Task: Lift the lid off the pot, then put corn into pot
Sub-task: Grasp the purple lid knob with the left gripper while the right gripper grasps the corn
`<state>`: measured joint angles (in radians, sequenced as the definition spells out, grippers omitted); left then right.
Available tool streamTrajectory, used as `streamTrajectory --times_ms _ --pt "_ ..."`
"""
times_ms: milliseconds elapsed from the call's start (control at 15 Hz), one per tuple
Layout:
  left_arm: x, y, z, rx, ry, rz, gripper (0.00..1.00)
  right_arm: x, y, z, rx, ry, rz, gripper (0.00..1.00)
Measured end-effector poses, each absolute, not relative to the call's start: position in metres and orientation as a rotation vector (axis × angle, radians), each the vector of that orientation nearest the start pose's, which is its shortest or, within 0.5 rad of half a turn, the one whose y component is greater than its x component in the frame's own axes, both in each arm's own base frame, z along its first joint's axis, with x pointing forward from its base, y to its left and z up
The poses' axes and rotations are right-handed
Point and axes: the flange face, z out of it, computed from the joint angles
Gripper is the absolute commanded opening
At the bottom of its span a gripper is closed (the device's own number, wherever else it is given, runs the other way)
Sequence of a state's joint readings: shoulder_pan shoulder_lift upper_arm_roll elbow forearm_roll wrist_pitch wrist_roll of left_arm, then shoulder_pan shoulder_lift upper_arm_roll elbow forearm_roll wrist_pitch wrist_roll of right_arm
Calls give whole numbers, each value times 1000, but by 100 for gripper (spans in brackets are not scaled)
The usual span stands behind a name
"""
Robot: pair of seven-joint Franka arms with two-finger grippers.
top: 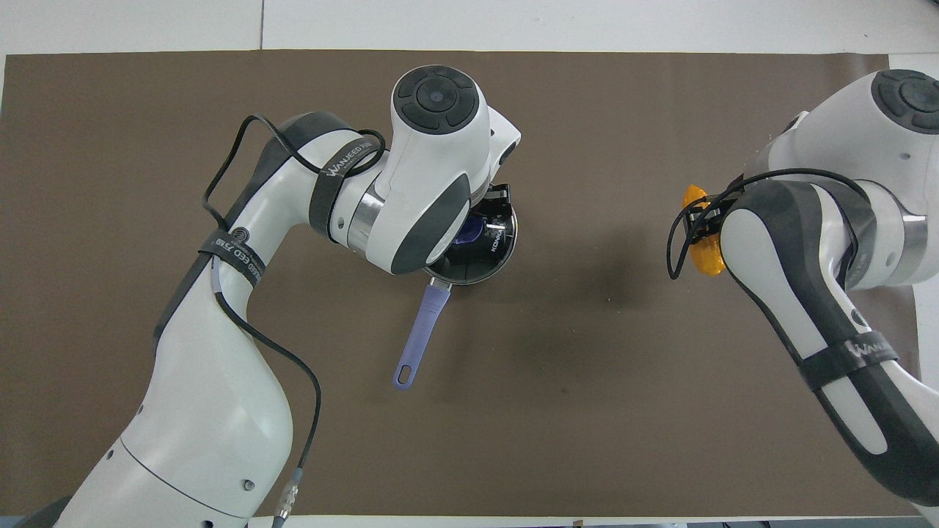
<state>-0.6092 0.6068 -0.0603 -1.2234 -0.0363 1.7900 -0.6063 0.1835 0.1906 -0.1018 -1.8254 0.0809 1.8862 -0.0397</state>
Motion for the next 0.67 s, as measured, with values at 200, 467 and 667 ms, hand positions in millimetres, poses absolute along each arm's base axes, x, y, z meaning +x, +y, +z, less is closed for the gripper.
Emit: streamTrajectory --times_ms 200,467,667 --pt "572 -443 417 -3168 74 110 86 592 69 420 -3076 -172 202 0" --pt "572 -444 417 -3169 75 103 59 592 70 419 -3076 -176 204 0" --pt "573 -444 418 -3171 75 93 41 592 70 419 -3076 -176 204 0"
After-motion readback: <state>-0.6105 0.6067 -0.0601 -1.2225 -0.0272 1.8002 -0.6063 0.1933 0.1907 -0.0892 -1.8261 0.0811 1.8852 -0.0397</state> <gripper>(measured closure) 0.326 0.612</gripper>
